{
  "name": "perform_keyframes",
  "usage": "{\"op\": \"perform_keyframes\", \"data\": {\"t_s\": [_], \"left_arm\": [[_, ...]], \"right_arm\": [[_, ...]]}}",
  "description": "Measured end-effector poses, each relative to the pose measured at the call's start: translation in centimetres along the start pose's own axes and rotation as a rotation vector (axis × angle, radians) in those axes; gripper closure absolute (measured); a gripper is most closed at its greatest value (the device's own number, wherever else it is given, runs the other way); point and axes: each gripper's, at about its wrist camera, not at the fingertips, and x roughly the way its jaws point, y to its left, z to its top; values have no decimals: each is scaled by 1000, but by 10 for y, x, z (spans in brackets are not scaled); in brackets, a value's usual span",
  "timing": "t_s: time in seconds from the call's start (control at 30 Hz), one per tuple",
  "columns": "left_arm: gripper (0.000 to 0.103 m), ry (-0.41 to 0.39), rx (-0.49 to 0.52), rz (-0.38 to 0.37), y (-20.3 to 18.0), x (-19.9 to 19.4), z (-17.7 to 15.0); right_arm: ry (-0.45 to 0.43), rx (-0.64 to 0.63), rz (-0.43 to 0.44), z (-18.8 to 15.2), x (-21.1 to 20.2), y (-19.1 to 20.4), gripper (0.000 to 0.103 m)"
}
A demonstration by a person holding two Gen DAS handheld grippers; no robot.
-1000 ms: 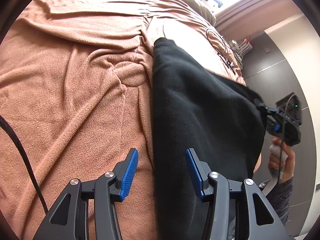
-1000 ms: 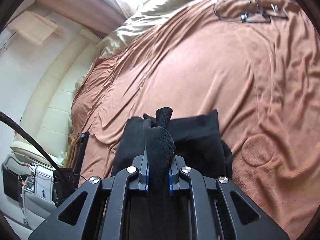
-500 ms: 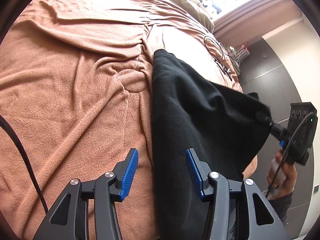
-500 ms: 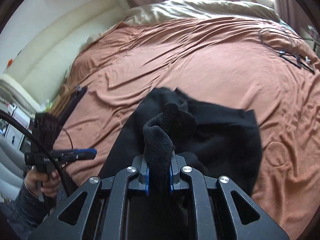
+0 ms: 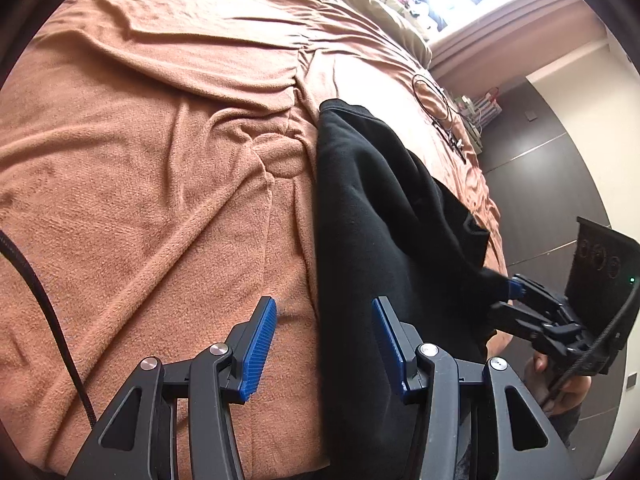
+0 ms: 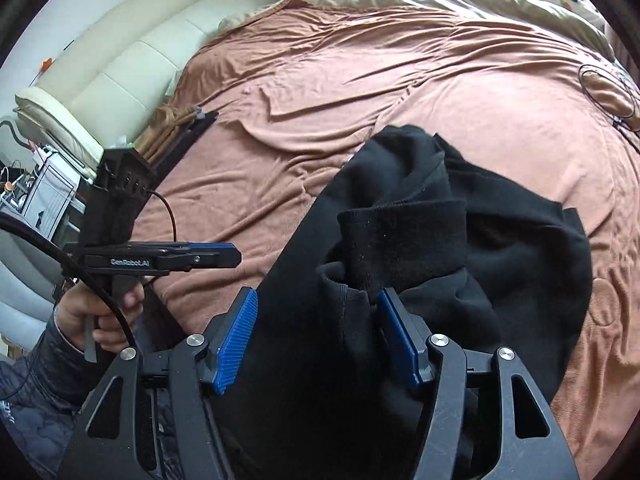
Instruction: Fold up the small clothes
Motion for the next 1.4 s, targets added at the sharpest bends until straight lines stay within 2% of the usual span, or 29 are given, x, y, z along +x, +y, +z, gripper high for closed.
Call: {"op": "perform_keyframes", "data": {"t_s": [0.2,0.3,0.4,0.53,0.67,0.83,1.0,1.17,1.2,1.23,1.3,1.4], "left_arm": [[52,3,-5,-7,1,3,0],[52,7,-1,-8,0,5,0],[52,10,-4,-8,0,7,0],[52,12,-6,-5,1,9,0],[52,12,-7,-4,1,10,1],[52,15,-6,-5,-1,13,2],[52,17,-1,-2,-1,13,1],[52,13,-6,4,2,10,0],[52,12,-8,5,3,9,1],[52,12,-10,6,3,9,1],[52,10,-10,9,4,7,2],[52,8,-6,11,4,6,3]], "right_arm": [[-70,39,17,-9,-39,-23,43],[-93,37,-35,-19,-50,-28,43],[-52,17,-117,-26,-47,-32,43],[13,-9,-183,-38,-39,-35,43],[77,-24,-235,-47,-30,-37,43],[148,-71,-258,-44,-12,-22,43],[163,-111,-309,-34,9,-10,43],[137,-182,-384,-25,19,2,43],[124,-190,-398,-26,19,3,48],[100,-192,-402,-24,15,4,64],[73,-173,-395,-28,10,1,78],[15,-132,-401,-28,-9,-7,93]]}}
